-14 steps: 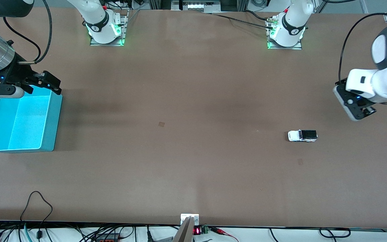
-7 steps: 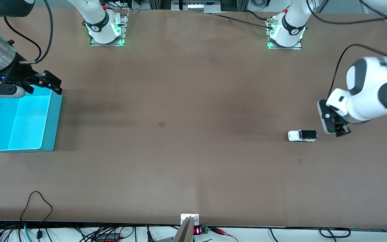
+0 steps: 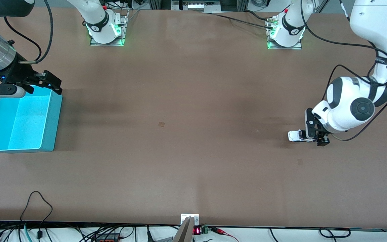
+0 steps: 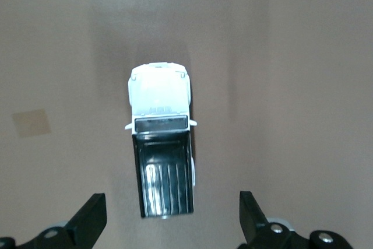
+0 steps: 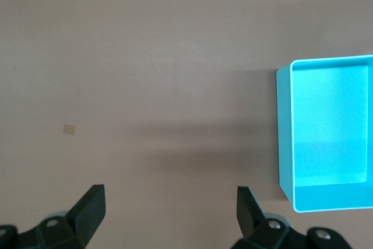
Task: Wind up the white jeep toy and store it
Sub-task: 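Reach the left gripper down over the white toy jeep, then lower the left gripper and close it on the jeep's body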
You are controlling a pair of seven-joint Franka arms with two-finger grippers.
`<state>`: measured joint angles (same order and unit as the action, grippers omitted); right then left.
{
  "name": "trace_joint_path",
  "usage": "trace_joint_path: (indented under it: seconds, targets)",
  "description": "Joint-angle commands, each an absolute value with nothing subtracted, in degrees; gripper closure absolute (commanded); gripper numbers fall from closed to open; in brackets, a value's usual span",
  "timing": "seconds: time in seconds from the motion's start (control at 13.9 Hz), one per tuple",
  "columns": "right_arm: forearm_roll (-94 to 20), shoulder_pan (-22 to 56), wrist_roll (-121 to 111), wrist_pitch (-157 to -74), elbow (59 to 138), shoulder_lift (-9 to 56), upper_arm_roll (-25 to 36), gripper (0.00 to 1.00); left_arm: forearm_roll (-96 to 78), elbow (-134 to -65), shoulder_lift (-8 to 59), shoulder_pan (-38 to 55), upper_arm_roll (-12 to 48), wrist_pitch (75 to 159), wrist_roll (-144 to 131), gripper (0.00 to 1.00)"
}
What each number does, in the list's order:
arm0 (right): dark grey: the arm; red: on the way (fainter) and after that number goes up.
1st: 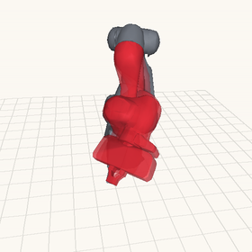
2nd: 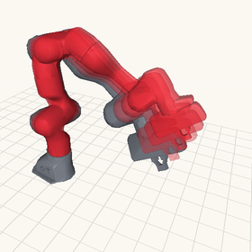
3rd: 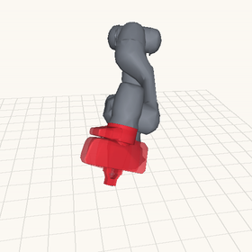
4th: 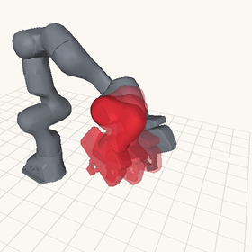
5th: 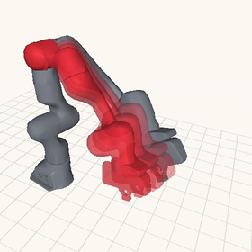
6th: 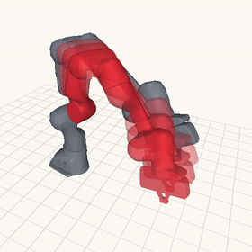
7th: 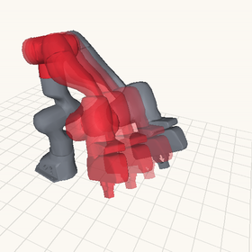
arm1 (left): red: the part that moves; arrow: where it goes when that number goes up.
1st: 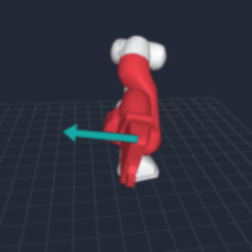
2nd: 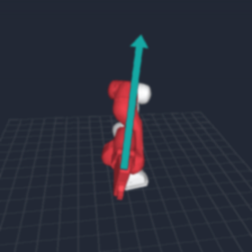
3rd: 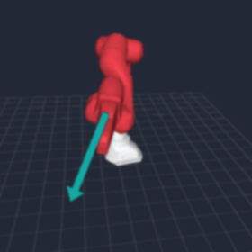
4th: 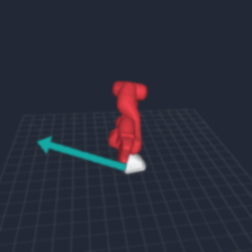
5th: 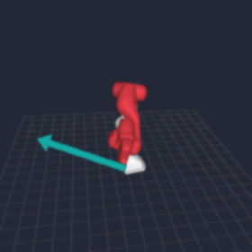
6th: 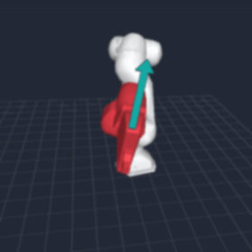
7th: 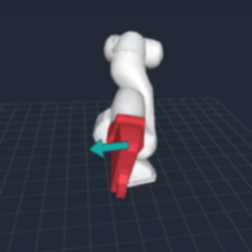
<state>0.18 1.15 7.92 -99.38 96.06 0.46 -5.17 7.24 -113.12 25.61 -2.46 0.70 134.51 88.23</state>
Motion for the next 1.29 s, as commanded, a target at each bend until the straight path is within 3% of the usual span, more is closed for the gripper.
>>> trace_joint_path:
  seconds: [0.0, 0.29, 0.36, 0.5, 0.65, 1.22]
  targets:
    - [-0.62, 1.41, 8.35, -99.14, 96.94, -0.79, -5.10, 0.00, 8.61, -114.69, 26.28, -2.90, 1.05, 138.32, 89.30, 0.00]
    - [-0.62, 1.41, 8.35, -99.14, 96.94, -0.79, -5.10, 0.00, 8.53, -115.14, 29.26, -2.90, 1.14, 142.11, 89.30, 0.00]
    - [-0.62, 1.41, 8.35, -99.14, 96.94, -0.79, -5.10, 0.00, 8.53, -115.14, 29.79, -2.90, 1.06, 142.82, 89.30, 0.04]
    - [-0.62, 1.41, 8.35, -99.14, 96.94, -0.79, -5.10, 0.00, 8.53, -115.05, 29.88, -2.90, 1.14, 142.91, 89.30, 0.39]
    - [-0.62, 1.41, 8.35, -99.14, 96.94, -0.79, -5.10, 0.00, 8.53, -114.87, 29.97, -2.46, 1.14, 142.82, 89.30, 0.64]
    - [-0.62, 1.41, 8.35, -99.14, 96.94, -0.79, -5.10, 0.00, 8.53, -114.52, 30.06, -2.46, 1.23, 142.82, 90.18, 0.78]
